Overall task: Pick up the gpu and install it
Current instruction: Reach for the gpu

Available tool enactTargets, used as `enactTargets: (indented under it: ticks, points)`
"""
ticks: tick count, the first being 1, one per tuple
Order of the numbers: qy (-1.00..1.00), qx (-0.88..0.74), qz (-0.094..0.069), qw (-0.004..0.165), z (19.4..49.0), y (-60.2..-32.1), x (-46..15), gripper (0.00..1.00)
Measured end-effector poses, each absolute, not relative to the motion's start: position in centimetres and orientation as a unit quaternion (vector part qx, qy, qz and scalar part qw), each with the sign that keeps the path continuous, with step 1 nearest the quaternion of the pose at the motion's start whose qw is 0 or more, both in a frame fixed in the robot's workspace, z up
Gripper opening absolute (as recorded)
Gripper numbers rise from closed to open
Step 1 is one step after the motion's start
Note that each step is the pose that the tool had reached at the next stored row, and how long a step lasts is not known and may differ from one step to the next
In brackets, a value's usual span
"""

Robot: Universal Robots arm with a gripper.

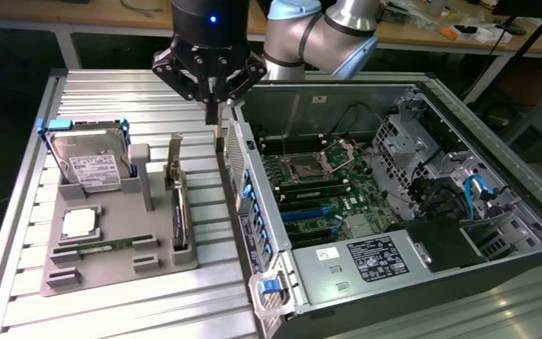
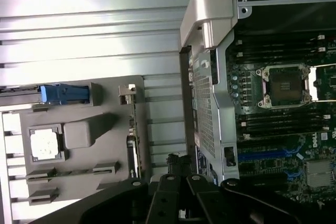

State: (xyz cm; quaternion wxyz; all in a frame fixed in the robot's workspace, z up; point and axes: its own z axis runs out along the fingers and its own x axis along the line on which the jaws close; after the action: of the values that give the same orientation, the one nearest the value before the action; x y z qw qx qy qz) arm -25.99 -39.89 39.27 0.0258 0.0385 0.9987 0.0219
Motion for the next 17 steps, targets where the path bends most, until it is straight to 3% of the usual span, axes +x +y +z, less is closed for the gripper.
enactTargets:
  ticks: [17]
  points:
    - [0.999, 0.039, 0.022, 0.026, 39.2, -39.9, -30.3, 0.11]
